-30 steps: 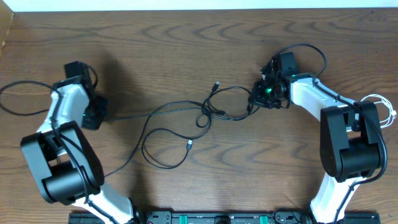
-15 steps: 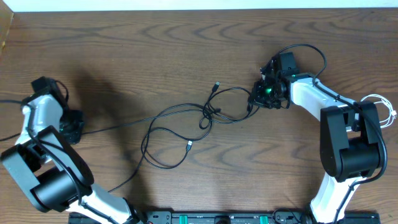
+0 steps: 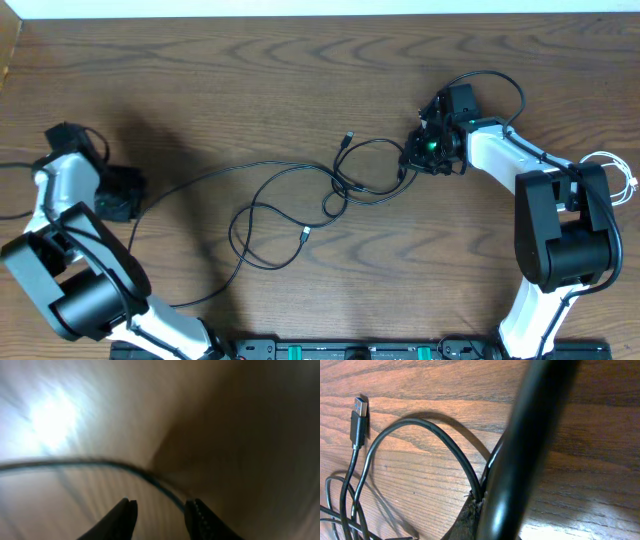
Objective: Untangle cables
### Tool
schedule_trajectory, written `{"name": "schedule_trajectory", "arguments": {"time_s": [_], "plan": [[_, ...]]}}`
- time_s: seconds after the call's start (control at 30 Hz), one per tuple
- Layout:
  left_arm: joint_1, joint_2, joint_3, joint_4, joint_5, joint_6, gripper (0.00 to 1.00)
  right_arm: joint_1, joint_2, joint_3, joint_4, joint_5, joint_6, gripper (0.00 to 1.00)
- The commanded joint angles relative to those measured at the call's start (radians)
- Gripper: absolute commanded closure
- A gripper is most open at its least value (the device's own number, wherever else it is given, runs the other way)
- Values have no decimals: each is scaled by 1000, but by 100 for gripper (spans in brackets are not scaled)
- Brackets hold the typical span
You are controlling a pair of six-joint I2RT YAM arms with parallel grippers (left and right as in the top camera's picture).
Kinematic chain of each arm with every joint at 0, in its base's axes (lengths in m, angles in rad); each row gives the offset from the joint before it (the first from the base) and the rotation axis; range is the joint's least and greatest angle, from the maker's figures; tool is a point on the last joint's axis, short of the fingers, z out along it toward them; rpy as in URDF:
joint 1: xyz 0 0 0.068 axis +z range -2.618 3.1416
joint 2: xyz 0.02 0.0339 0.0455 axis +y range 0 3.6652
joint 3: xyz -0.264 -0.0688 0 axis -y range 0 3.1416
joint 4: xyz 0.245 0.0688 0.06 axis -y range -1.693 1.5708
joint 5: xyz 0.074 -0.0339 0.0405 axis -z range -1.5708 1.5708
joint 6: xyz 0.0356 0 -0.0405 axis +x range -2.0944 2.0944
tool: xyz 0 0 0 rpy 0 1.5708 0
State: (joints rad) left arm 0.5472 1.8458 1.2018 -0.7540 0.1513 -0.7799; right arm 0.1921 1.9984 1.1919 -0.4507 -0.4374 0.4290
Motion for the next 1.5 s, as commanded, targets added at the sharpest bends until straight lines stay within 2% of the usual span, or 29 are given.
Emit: {"name": "schedule_trajectory", "arguments": {"time_s": [0.0, 0.13, 0.33, 0.37, 0.4, 0.5, 0.57, 0.7, 0.73, 0.77, 1.1, 1.33, 1.4, 1.47], "plan": [[-79, -62, 42, -28, 57, 107, 60, -7, 38, -15, -9, 57, 4, 99], [-187, -185, 47, -35, -4, 129, 59, -7, 38, -15, -9, 57, 4, 99], [-382, -285, 47, -14, -6, 132, 53, -5, 38, -15, -5, 57, 5, 99], [-411, -284, 47, -8, -6, 132, 50, -3, 38, -15, -5, 57, 5, 99], [-439, -278, 46, 0, -6, 132, 42, -3, 38, -15, -4, 57, 5, 99], [-527, -254, 46, 23, -6, 131, 36, -2, 38, -15, -3, 57, 5, 99], [-579, -233, 46, 34, -6, 109, 29, -2, 38, -15, -3, 57, 5, 99], [-675, -173, 46, 50, -6, 44, 28, -2, 38, -15, -3, 57, 4, 99], [-700, -154, 46, 58, -6, 37, 20, -2, 38, -15, -3, 57, 5, 99], [-723, -134, 46, 68, -6, 32, 18, -2, 38, -15, -2, 57, 5, 99], [-903, 76, 46, 193, -6, -76, 18, -2, 38, -15, -2, 57, 5, 99], [-964, 161, 46, 259, -6, -76, 19, -3, 38, -15, -3, 57, 4, 99], [-965, 170, 46, 259, -6, -76, 26, -3, 38, -15, -3, 57, 4, 99], [-965, 172, 46, 258, -6, -76, 45, -3, 38, -15, -3, 57, 4, 99]]}}
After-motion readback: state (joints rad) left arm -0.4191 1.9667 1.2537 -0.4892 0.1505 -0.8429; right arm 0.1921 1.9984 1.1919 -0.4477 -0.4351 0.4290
